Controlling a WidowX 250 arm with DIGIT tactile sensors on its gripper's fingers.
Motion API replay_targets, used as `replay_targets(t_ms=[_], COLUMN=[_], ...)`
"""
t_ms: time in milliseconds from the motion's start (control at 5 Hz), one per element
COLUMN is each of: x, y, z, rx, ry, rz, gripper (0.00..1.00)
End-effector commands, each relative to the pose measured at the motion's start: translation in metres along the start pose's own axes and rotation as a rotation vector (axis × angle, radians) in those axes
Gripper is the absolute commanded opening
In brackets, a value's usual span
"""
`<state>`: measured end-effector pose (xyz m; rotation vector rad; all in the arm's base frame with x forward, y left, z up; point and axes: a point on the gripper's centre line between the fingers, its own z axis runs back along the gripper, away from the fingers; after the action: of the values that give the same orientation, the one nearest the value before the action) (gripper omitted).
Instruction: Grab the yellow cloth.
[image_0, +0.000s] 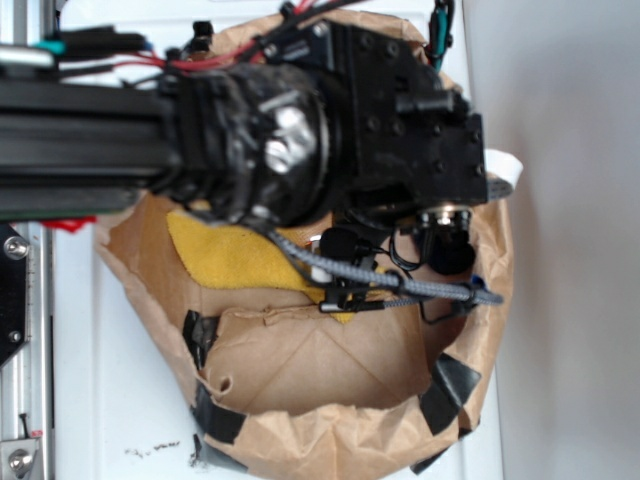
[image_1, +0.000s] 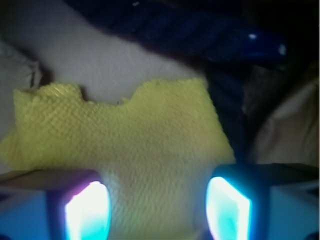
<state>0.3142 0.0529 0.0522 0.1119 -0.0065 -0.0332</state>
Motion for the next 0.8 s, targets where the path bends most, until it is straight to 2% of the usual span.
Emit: replay_targets(t_ms=[0, 400, 600], x=[-0.002, -0.007, -0.012], y=[0.005, 0.010, 0.017], z=[0.020, 0.028, 0.051], rx=[0.004, 0.021, 0.002], ry=[-0.068, -0.105, -0.148], rz=[0.012, 0.030, 0.059], gripper=[0.00, 0.00, 0.00])
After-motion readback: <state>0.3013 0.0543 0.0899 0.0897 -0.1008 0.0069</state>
